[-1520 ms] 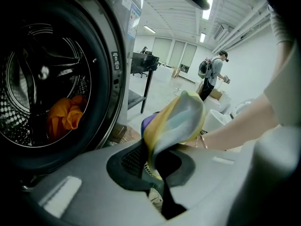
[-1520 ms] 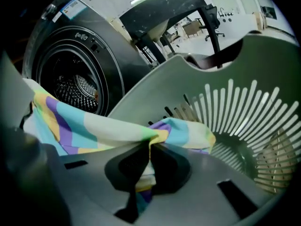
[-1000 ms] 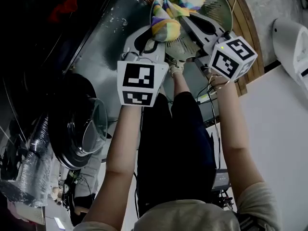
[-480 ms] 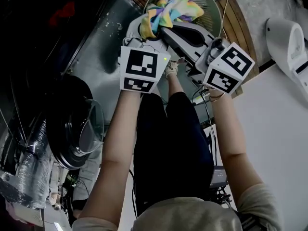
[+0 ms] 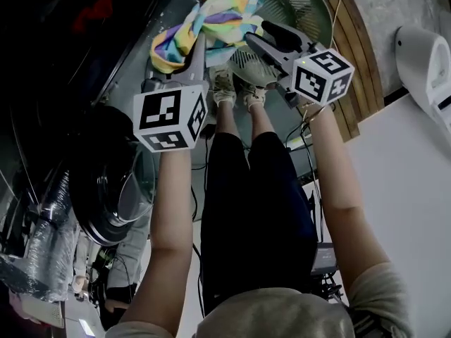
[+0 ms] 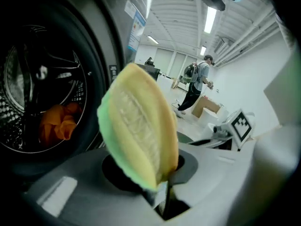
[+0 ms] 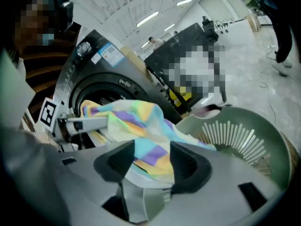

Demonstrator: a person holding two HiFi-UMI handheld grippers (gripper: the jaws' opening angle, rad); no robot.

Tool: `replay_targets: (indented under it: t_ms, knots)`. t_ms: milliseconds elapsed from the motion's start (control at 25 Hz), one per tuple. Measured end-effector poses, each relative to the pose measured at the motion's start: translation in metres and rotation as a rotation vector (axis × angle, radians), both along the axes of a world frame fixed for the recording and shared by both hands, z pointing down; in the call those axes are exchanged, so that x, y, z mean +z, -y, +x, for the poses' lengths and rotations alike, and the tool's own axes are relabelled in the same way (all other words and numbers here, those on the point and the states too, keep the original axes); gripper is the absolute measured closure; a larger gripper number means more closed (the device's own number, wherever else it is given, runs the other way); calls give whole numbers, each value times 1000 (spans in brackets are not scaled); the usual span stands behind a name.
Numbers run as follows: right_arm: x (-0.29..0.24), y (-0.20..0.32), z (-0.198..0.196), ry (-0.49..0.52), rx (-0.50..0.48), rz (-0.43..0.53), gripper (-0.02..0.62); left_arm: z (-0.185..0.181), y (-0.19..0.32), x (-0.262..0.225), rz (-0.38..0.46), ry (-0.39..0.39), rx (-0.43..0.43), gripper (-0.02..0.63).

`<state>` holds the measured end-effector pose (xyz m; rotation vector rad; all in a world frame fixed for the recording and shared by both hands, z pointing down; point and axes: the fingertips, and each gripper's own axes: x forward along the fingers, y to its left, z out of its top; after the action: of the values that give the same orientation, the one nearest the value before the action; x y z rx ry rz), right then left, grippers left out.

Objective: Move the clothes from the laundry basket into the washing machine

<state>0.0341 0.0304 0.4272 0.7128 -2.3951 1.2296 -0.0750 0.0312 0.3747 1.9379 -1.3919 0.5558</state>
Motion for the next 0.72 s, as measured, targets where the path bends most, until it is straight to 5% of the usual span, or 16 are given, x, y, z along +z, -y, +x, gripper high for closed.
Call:
replay_targets:
  t_ms: [320, 360, 440, 720]
  knots:
    - [66, -4, -39, 52, -96, -138, 328, -25, -17, -7, -25, 17, -69, 525]
    - [68, -6, -44, 65, -108, -154, 347, -26, -18, -5, -28, 18, -73, 525]
    - [67, -6, -51, 65, -120, -147, 557, -27, -19, -3, -32, 23, -74, 525]
    - [-24, 18, -48, 227, -54, -60, 572, -11, -20, 6, -45, 28, 34, 523]
